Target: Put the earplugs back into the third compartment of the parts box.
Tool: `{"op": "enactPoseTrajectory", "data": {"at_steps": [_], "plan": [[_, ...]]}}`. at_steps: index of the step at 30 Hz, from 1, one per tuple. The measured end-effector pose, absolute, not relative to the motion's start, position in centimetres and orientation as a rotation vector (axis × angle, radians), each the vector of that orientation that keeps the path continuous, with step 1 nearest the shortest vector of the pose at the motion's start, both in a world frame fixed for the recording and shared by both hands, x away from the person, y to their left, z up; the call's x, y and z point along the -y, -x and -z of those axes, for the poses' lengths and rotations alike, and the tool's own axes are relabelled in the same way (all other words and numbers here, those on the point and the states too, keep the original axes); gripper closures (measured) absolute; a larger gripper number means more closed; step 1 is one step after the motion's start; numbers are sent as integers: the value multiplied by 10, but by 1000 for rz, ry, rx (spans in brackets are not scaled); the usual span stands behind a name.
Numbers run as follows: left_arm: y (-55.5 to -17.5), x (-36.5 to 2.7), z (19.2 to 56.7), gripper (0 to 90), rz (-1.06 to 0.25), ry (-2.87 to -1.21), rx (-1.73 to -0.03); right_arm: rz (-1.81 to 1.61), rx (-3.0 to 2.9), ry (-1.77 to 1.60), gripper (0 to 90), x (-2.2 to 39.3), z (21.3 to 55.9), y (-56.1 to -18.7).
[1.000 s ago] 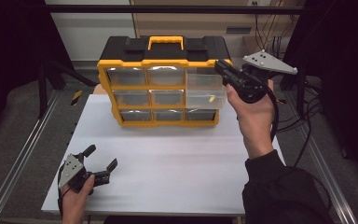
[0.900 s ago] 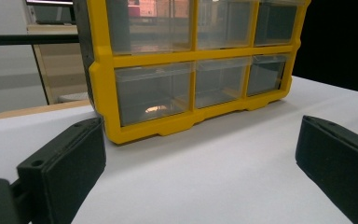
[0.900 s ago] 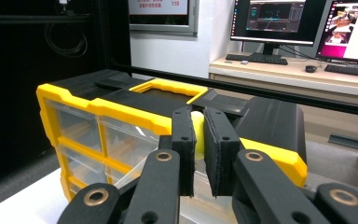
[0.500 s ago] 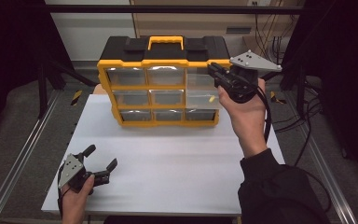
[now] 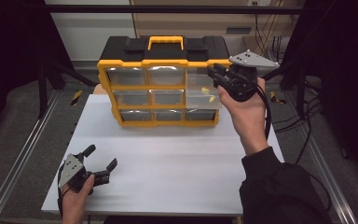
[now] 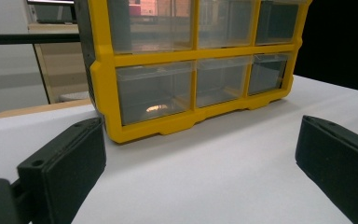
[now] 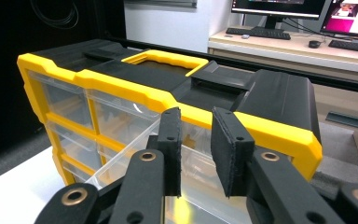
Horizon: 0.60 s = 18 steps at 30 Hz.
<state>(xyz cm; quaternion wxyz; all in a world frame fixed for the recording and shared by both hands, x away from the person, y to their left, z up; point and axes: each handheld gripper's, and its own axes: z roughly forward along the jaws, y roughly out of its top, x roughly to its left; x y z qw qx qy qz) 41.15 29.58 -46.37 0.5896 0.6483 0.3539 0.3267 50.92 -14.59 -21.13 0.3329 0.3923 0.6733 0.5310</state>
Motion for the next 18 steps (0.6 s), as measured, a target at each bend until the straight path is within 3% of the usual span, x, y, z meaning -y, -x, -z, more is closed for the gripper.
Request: {"op": "enactPoseTrajectory", "data": {"at_steps": [7,15,18], "plan": [[-412,-296,464,14,-762,-1513,-825,-1392,-1739,-1028,628,148,210,-507],[-411,-296,464,14,-760,-1509,-827,-1412,-1700,-1023,421,152,212,-502],[-411,-296,464,14,-763,-1513,-824,-1435,-1685,-1033,384,155,212,-501]]}}
